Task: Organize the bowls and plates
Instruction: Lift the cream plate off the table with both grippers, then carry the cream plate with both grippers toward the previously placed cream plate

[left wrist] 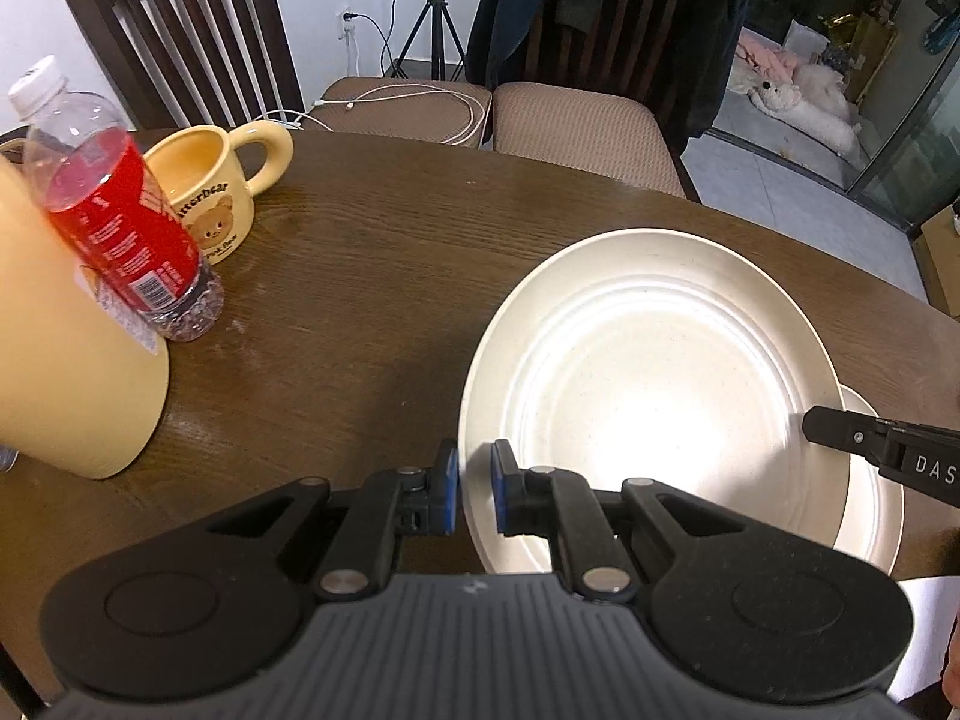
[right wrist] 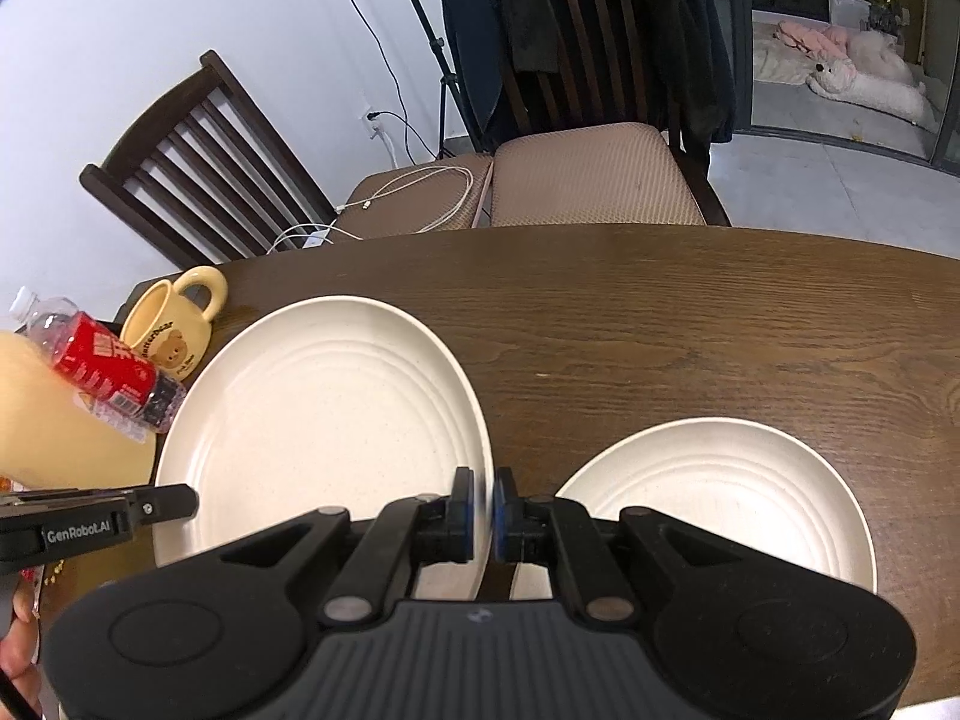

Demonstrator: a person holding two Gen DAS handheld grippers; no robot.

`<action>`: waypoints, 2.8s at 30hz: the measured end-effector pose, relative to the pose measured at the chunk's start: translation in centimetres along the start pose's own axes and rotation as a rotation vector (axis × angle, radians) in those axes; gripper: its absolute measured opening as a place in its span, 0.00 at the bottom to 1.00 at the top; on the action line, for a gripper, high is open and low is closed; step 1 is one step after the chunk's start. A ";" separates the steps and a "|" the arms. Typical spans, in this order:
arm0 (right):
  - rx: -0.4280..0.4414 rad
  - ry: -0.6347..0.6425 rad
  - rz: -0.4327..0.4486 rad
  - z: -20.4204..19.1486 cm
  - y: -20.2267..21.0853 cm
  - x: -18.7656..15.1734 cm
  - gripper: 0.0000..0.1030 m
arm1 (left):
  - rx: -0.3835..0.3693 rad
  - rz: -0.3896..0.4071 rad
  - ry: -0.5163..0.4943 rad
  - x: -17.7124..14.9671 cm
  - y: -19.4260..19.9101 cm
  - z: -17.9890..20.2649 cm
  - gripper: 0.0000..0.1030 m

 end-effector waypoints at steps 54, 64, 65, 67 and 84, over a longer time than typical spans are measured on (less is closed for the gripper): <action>-0.035 -0.022 0.072 -9.3 13.3 -10.7 0.06 | -0.030 0.055 -0.043 -9.2 13.1 -6.7 0.11; -0.041 -0.034 0.085 -11.2 15.0 -13.5 0.06 | -0.040 0.059 -0.058 -11.2 14.9 -8.3 0.11; -0.042 -0.036 0.086 -11.5 15.2 -13.9 0.06 | -0.041 0.060 -0.060 -11.4 15.0 -8.4 0.11; -0.043 -0.038 0.087 -11.9 15.5 -14.4 0.06 | -0.043 0.060 -0.062 -11.8 15.4 -8.7 0.11; -0.056 -0.059 0.095 -14.9 18.0 -19.2 0.06 | -0.056 0.066 -0.084 -15.3 18.4 -11.5 0.11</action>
Point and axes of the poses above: each gripper's, at about its wrist camera, not at the fingertips, and y roughly against the way its jaws point, z to its right, x to its top, the point moved 3 cm from there along -y, roughly the way its jaws point, and after that the axes turned 6 degrees about z, right-handed, at the moved point
